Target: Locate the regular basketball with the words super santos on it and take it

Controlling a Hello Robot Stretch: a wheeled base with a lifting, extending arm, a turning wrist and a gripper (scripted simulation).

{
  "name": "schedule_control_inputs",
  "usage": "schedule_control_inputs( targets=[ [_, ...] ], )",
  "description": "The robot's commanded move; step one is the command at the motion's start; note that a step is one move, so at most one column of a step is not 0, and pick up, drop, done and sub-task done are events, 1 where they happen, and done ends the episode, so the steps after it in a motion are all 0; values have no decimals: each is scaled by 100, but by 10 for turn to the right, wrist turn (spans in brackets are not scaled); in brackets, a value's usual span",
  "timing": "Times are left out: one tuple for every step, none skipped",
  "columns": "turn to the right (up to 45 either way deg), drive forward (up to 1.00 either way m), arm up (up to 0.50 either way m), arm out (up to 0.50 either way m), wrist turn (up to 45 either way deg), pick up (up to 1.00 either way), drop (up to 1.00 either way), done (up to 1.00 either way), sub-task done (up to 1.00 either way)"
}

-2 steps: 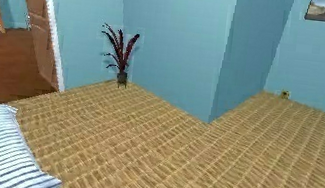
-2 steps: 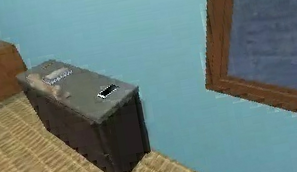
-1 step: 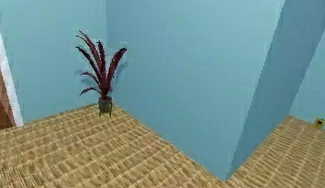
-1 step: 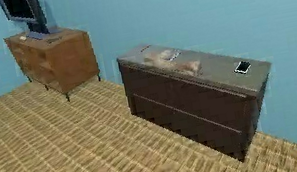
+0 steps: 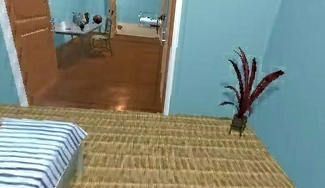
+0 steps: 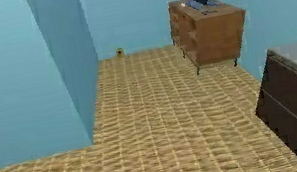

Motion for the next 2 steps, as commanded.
schedule_control_inputs(
  targets=[
    [0,100,0,0,0,0,0,0,0],
    [-60,0,0,0,0,0,0,0,0]
  ],
)
